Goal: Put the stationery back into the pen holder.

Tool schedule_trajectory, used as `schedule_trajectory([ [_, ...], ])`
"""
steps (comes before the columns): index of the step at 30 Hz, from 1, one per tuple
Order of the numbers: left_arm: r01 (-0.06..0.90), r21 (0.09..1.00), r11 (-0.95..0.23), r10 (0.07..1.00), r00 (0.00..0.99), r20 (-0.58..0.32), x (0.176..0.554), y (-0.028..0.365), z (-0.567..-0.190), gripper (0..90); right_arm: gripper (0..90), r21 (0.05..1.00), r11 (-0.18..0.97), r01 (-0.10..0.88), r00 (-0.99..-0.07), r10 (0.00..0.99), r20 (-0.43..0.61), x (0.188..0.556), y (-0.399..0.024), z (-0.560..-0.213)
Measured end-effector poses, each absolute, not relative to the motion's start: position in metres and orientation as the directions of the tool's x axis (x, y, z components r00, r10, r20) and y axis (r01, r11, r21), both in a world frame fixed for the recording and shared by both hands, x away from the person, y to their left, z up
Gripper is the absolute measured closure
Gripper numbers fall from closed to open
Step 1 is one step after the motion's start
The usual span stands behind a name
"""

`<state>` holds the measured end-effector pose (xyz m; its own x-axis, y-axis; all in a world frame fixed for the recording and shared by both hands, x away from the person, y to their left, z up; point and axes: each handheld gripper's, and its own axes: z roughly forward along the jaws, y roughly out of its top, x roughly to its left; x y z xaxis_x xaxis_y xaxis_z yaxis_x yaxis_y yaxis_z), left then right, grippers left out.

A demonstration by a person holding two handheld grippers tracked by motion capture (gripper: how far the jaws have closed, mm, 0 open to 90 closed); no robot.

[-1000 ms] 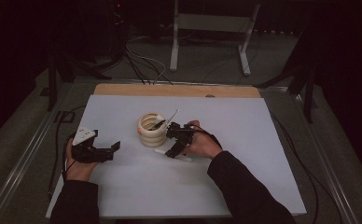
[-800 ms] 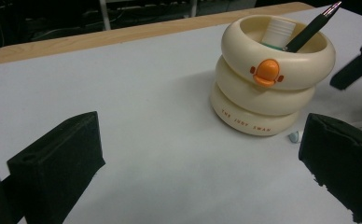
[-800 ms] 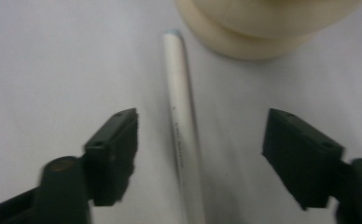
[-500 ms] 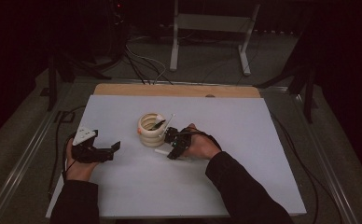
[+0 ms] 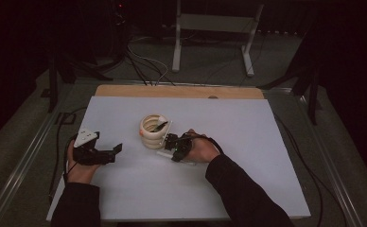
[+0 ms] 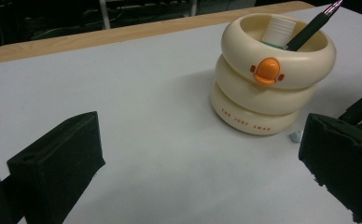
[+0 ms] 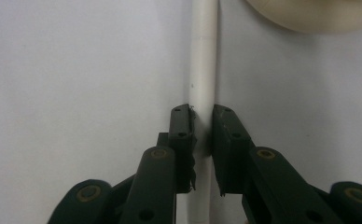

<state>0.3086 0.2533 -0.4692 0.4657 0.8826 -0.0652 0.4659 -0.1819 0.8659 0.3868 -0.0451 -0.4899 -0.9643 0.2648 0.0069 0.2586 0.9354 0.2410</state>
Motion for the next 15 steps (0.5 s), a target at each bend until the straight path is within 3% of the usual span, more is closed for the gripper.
schedule_trajectory([
  [15, 0.468, 0.865, -0.18, 0.883, 0.464, -0.067, 0.309, 0.254, -0.47, 0.2, 78.9, 0.386, 0.881, 0.272, -0.958, 0.285, 0.025, 0.382, -0.056, -0.459],
])
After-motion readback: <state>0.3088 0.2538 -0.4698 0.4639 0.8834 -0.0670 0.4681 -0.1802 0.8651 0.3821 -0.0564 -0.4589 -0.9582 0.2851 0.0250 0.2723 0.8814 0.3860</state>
